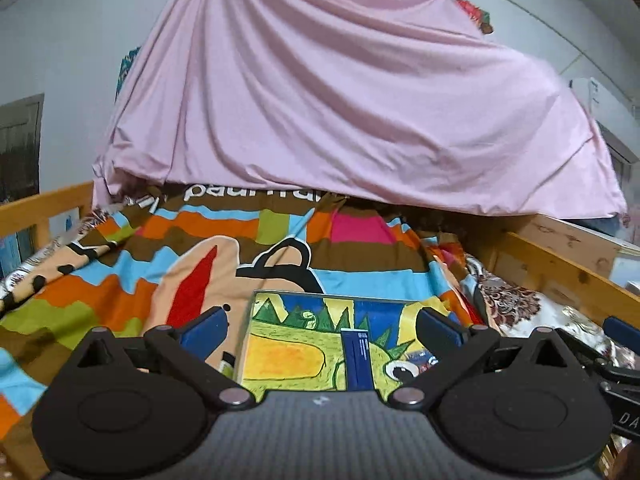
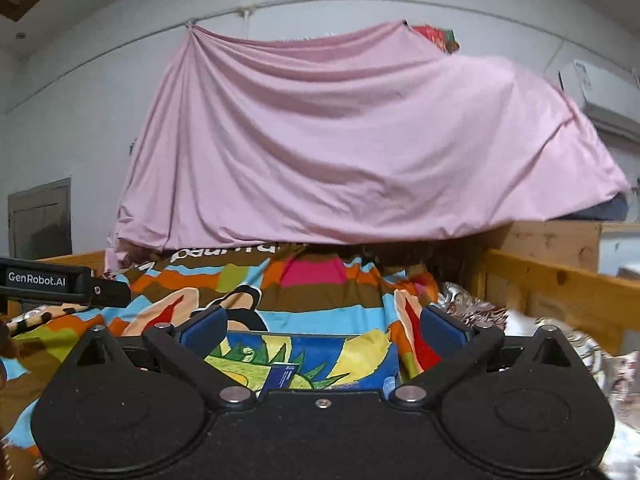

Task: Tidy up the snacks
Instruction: 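Lift both grippers away from the tray, then grasp the rice-crispy bar with the right gripper while the left grasps the wafer bar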

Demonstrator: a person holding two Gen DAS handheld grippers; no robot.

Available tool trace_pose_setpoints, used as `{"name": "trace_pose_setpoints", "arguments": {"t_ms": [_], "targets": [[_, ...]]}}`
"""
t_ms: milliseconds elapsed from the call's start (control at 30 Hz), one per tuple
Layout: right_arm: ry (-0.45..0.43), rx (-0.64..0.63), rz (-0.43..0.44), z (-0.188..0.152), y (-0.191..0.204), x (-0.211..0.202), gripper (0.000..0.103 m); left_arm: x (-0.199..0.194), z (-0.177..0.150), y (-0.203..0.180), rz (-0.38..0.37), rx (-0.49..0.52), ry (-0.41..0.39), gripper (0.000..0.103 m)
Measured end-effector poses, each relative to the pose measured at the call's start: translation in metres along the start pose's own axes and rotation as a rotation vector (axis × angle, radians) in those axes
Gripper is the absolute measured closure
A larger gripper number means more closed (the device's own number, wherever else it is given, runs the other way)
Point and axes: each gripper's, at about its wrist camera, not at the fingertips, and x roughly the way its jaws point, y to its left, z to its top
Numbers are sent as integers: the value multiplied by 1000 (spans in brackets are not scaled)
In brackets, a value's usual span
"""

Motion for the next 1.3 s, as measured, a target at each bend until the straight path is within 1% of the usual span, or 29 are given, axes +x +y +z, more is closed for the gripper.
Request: {"name": "trace_pose_setpoints", "arguments": {"t_ms": [100, 200, 267, 433, 567, 700, 900, 1067, 1300], "targets": [[-1, -13, -7, 0, 7, -33, 1, -28, -6, 6, -11, 14, -20, 1], [9, 17, -2, -3, 13, -64, 1, -53, -14, 12, -15, 31, -37, 1], [15, 11, 1, -3, 19, -82, 1, -69, -21, 16, -17, 41, -53, 1], [25, 17, -1, -8, 32, -120, 1, -96, -35, 19, -35, 68, -59, 0], [58, 15, -10, -16, 41, -142, 1, -114, -49, 21, -64, 102, -49, 0], [113, 5, -15, -28, 51, -155, 1, -129, -64, 24, -84, 123, -28, 0], [222, -7, -17, -47, 64, -163, 1, -139, -85, 30, -106, 140, 32, 0], [305, -37, -8, -60, 72, -159, 1, -137, -101, 37, -111, 155, 94, 0], [390, -41, -23, -71, 74, -145, 1, -131, -122, 39, -117, 227, 164, 0]]}}
